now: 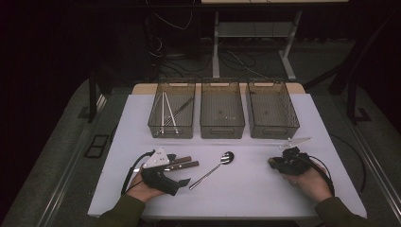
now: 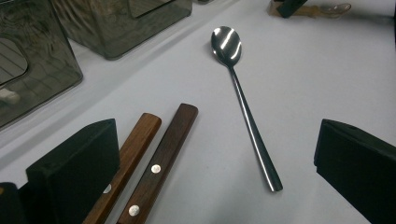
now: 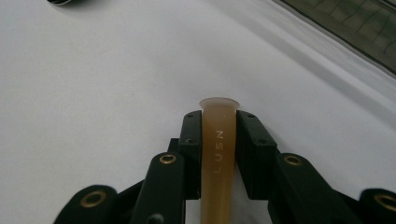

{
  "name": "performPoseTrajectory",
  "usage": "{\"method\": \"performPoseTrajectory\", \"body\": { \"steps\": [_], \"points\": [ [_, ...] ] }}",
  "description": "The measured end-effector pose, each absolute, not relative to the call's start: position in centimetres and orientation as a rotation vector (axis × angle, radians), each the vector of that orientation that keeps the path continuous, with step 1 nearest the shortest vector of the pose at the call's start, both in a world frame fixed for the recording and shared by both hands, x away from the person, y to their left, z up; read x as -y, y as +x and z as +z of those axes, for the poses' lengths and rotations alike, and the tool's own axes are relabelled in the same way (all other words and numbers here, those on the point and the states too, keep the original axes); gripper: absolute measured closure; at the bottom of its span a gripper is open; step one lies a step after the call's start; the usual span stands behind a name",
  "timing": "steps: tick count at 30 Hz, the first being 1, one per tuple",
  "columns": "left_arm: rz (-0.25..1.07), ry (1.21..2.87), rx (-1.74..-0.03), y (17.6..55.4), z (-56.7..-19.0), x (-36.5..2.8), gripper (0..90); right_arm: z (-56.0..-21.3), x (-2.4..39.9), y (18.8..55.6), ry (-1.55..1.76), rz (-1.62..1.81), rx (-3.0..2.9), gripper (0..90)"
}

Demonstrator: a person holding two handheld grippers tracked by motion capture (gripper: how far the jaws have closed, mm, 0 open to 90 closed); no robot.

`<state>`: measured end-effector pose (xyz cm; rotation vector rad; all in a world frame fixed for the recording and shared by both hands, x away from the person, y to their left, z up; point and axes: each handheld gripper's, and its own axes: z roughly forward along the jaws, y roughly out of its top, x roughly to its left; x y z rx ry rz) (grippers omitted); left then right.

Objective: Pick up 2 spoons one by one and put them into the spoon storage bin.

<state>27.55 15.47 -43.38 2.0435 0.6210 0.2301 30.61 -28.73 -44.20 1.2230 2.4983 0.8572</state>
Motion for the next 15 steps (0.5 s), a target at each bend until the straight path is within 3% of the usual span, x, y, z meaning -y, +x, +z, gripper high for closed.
{"method": "performPoseTrajectory", "body": {
  "steps": [15],
  "points": [
    [0.235,2.043,-0.623,27.67,-43.43,-15.61,0.0,-43.60,29.07,30.74,1.239,0.947,-2.505,73.5]
  ]
}}
